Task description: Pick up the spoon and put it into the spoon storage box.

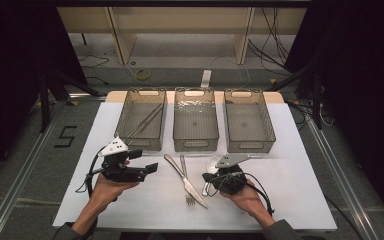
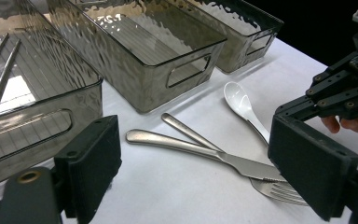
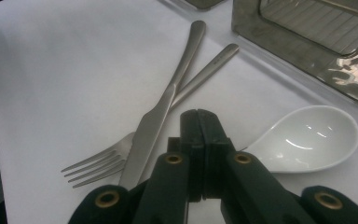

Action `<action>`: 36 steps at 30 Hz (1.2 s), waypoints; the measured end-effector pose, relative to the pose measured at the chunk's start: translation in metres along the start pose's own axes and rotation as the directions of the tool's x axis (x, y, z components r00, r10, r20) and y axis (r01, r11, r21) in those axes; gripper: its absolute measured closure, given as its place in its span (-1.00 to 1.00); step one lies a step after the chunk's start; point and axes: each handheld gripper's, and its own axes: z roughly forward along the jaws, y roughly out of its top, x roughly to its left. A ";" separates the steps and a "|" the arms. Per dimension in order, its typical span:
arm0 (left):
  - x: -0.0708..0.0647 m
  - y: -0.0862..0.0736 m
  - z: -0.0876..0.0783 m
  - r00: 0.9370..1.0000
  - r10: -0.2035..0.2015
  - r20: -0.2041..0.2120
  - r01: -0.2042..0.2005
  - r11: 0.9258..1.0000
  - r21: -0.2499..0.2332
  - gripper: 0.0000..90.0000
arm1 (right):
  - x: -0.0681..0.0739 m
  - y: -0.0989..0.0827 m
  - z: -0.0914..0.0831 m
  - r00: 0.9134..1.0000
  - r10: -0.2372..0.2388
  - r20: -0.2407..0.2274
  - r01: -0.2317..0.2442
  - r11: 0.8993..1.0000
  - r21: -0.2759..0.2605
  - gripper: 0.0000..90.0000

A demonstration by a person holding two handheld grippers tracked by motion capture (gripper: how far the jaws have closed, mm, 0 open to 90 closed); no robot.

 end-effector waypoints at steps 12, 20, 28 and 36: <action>-0.004 -0.001 0.002 0.999 0.037 -0.006 -0.037 0.999 0.007 -0.64 | 0.003 -0.001 0.017 1.000 -0.012 -0.003 0.012 0.997 0.075 1.00; -0.006 -0.001 0.002 0.999 0.042 0.001 -0.042 0.999 0.010 -0.64 | 0.007 -0.004 0.026 0.999 -0.031 -0.015 0.033 0.991 0.133 1.00; -0.006 -0.001 0.003 0.999 0.047 -0.001 -0.047 0.999 0.013 -0.64 | 0.010 -0.005 0.028 0.998 -0.063 -0.021 0.066 0.981 0.183 1.00; -0.007 0.000 0.002 0.999 0.046 -0.002 -0.046 0.999 0.007 -0.64 | 0.008 -0.009 0.019 0.995 -0.099 0.011 0.093 0.963 0.253 1.00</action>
